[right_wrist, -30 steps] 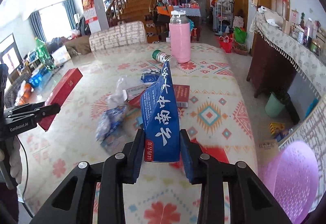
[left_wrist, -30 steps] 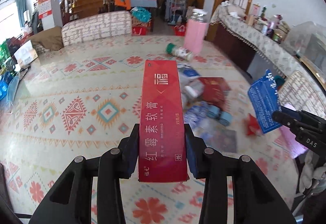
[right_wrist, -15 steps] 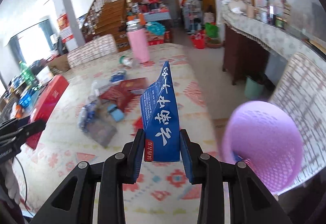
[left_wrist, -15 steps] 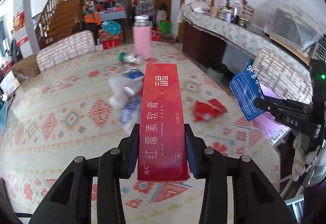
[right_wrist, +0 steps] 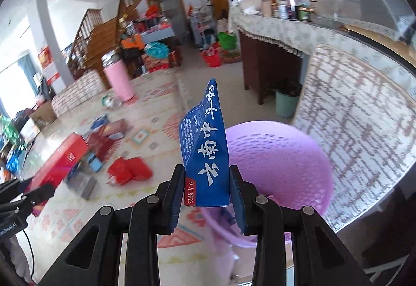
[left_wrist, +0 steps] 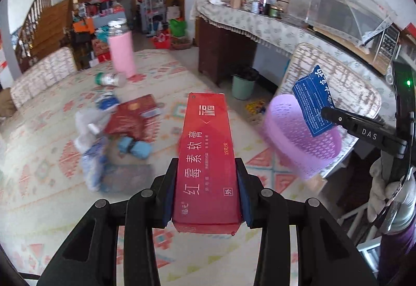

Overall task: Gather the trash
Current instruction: 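Carry both held boxes over the pink basket, then open both tools to drop the boxes into the pink basket, then grasp the clear blue-printed plastic wrapper with the left tool while the right tool approaches the red plastic bag, then grasp the red plastic bag with the right tool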

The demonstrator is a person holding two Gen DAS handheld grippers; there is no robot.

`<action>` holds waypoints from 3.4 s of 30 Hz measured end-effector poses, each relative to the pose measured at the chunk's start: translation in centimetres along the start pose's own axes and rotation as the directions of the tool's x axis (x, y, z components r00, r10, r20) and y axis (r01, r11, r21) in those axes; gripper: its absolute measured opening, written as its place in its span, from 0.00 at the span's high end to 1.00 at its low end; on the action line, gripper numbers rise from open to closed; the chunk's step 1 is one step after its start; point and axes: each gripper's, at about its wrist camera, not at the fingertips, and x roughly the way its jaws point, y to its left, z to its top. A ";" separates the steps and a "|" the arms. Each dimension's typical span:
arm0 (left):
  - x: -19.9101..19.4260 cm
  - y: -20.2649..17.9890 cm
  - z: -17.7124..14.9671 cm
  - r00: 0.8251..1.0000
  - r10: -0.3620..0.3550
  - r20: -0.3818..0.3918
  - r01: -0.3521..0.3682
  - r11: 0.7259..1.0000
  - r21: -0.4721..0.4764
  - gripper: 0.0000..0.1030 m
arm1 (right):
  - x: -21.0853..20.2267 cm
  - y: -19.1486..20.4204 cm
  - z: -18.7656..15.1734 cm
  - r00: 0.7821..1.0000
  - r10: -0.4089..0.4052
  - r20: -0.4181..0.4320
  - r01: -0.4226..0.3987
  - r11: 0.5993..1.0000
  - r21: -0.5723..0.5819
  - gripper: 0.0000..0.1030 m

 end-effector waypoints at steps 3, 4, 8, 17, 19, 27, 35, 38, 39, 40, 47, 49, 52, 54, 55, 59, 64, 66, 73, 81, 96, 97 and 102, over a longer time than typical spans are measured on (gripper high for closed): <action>1.4 -1.6 1.3 0.998 -0.055 -0.012 0.055 0.998 -0.008 0.62 | -0.3 -2.4 0.5 1.000 -0.026 0.013 0.025 0.999 0.034 0.65; 1.9 -2.1 1.7 0.997 -0.070 -0.015 0.069 0.998 -0.007 0.62 | -0.3 -3.0 0.5 0.999 -0.034 0.015 0.034 0.999 0.043 0.65; 4.1 -4.9 3.5 0.988 -0.149 -0.035 0.150 0.989 0.001 0.62 | -0.1 -5.8 0.6 0.998 -0.055 0.009 0.054 0.995 0.084 0.65; 9.8 -10.2 5.9 0.962 -0.253 -0.106 0.255 0.967 0.002 0.62 | 1.9 -9.5 -0.1 0.997 -0.070 -0.039 0.074 0.987 0.145 0.64; 10.7 -10.8 6.2 0.962 -0.248 -0.114 0.251 0.968 0.010 0.57 | 2.2 -9.8 -0.2 0.997 -0.072 -0.041 0.077 0.985 0.153 0.64; 9.2 -9.6 5.2 0.973 -0.211 -0.092 0.214 0.976 0.030 0.36 | 2.5 -9.8 -0.2 0.996 -0.082 -0.024 0.085 0.981 0.172 0.35; 5.6 -3.9 2.7 0.991 -0.123 -0.053 0.122 0.992 -0.014 0.34 | 2.1 -6.4 -0.5 0.999 -0.042 -0.020 0.044 0.991 0.128 0.35; 4.0 -0.2 1.6 0.999 -0.043 -0.030 0.042 0.998 -0.044 0.33 | 1.8 -4.6 -0.6 1.000 -0.025 -0.016 0.026 0.994 0.106 0.32; 3.7 0.8 1.4 0.999 -0.021 -0.026 0.020 0.998 -0.055 0.33 | 1.8 -4.1 -0.6 1.000 -0.021 -0.016 0.022 0.995 0.100 0.32; 3.3 2.1 1.1 1.000 0.004 -0.024 -0.006 0.997 -0.071 0.33 | 1.8 -3.5 -0.7 1.000 -0.014 -0.017 0.016 0.995 0.093 0.31; 1.9 14.3 -1.3 0.982 0.180 -0.062 -0.191 0.943 -0.272 0.32 | 2.4 1.5 -1.6 0.998 0.043 -0.043 -0.042 0.999 0.025 0.30; 2.0 16.5 -1.8 0.979 0.187 -0.075 -0.201 0.927 -0.317 0.32 | 2.9 3.0 -1.8 0.996 0.063 -0.062 -0.063 0.998 0.007 0.27; 2.7 19.1 -2.6 0.983 0.154 -0.097 -0.180 0.908 -0.379 0.32 | 4.1 5.0 -2.1 0.990 0.100 -0.099 -0.101 0.995 -0.006 0.27; 3.5 20.1 -3.0 0.987 0.121 -0.109 -0.155 0.898 -0.411 0.32 | 4.9 6.4 -2.5 0.984 0.123 -0.125 -0.126 0.992 -0.012 0.27; 4.0 20.5 -3.2 0.988 0.105 -0.116 -0.145 0.893 -0.427 0.32 | 5.5 7.2 -2.7 0.980 0.139 -0.144 -0.143 0.990 -0.013 0.26; 5.7 20.9 -3.1 0.991 0.047 -0.127 -0.100 0.885 -0.455 0.32 | 7.6 9.4 -3.5 0.959 0.192 -0.209 -0.195 0.981 0.003 0.26; 7.2 21.3 -3.1 0.992 0.011 -0.128 -0.070 0.882 -0.466 0.32 | 10.4 11.3 -3.9 0.937 0.224 -0.267 -0.221 0.974 0.041 0.26; 7.6 21.7 -3.2 0.992 -0.006 -0.129 -0.056 0.879 -0.474 0.32 | 11.5 11.8 -3.8 0.931 0.230 -0.284 -0.222 0.973 0.062 0.26; 8.2 22.4 -3.6 0.991 -0.065 -0.114 0.001 0.874 -0.486 0.38 | 14.1 13.4 -3.1 0.922 0.221 -0.317 -0.201 0.975 0.095 0.22; 7.3 23.4 -4.5 0.992 -0.072 -0.103 0.011 0.869 -0.495 0.54 | 16.7 16.5 -1.6 0.933 0.147 -0.327 -0.137 0.989 0.055 0.18; 5.4 23.0 -4.4 0.997 0.023 -0.073 -0.054 0.892 -0.449 0.54 | 18.3 20.4 -1.6 0.958 -0.077 -0.277 0.040 0.990 -0.136 0.50; 5.4 22.8 -4.3 0.997 0.027 -0.072 -0.056 0.894 -0.445 0.54 | 18.0 20.1 -1.6 0.958 -0.070 -0.277 0.035 0.991 -0.132 0.74; 5.3 22.3 -4.3 0.996 0.051 -0.071 -0.076 0.902 -0.425 0.57 | 17.1 19.6 -1.8 0.961 -0.039 -0.274 0.008 0.993 -0.115 0.81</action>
